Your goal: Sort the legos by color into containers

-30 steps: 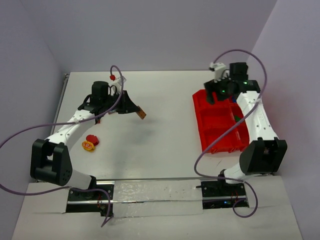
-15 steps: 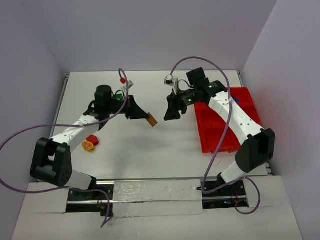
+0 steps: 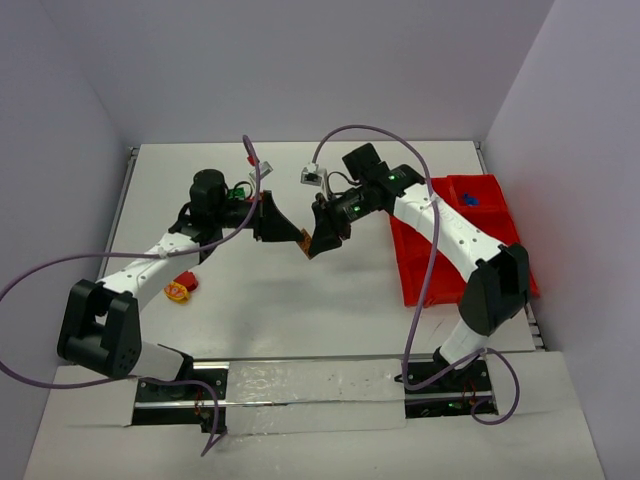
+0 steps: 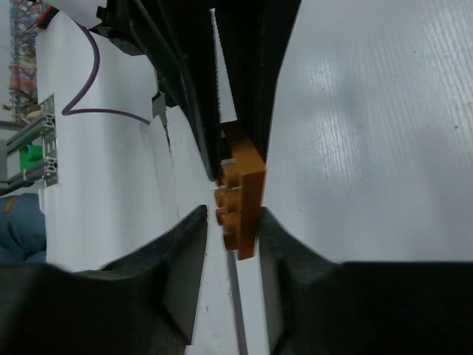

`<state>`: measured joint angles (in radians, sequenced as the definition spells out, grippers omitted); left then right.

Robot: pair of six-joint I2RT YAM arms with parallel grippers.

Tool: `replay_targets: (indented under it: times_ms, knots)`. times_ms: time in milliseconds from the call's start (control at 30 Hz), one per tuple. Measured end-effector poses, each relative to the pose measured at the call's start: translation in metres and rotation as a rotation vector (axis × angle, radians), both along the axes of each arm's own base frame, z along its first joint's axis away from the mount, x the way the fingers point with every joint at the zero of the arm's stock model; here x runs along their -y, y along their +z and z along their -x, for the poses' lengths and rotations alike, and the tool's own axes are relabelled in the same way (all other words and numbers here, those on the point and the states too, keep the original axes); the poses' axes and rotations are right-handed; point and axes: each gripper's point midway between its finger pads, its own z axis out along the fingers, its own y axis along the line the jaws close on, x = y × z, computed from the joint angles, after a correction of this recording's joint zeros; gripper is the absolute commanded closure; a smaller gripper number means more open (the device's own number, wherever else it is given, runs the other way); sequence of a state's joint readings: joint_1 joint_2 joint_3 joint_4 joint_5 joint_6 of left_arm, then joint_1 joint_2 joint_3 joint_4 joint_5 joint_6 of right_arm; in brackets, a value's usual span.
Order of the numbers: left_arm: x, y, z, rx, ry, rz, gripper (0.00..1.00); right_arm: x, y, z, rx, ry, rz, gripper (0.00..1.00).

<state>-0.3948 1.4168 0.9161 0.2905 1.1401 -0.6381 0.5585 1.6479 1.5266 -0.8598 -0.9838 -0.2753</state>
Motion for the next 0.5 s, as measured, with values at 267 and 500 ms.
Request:
replay_targets:
  times_ms: [267, 500]
  knots:
    - [0.0, 0.001, 0.004, 0.02, -0.013, -0.001, 0.5, -0.001, -0.001, 0.0, -0.019, -0.011, 0.008, 1.0]
    - [-0.014, -0.014, -0.011, 0.017, 0.096, -0.109, 0.01, 0.031, -0.009, -0.004, 0.056, -0.073, 0.084, 1.0]
